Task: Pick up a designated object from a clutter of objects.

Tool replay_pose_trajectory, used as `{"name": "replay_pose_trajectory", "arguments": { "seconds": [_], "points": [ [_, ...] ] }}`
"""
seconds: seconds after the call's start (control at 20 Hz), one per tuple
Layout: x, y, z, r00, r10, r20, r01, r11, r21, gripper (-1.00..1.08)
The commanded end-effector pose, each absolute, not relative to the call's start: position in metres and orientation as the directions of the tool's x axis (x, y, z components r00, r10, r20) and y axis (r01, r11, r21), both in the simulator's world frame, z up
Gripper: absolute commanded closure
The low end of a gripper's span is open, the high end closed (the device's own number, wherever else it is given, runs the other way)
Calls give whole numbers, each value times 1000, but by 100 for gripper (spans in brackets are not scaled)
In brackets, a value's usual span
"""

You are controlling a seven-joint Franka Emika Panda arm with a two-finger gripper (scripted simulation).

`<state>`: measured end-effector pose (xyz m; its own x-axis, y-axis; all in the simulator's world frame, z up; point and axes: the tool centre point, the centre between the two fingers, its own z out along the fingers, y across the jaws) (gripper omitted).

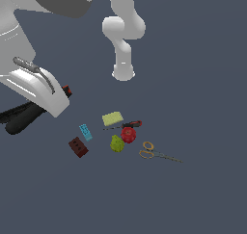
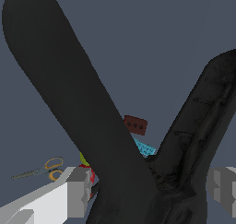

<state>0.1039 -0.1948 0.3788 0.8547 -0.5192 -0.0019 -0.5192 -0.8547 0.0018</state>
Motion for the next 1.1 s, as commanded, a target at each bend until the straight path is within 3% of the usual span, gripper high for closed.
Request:
{"name": "replay_pose_trajectory", "arguments": {
  "seconds": [0.0, 1.05],
  "points": [
    [111, -195, 390, 855, -519, 0, -519, -855, 1, 108],
    [139, -196, 427, 855, -519, 0, -519, -855, 0, 108]
  ]
}}
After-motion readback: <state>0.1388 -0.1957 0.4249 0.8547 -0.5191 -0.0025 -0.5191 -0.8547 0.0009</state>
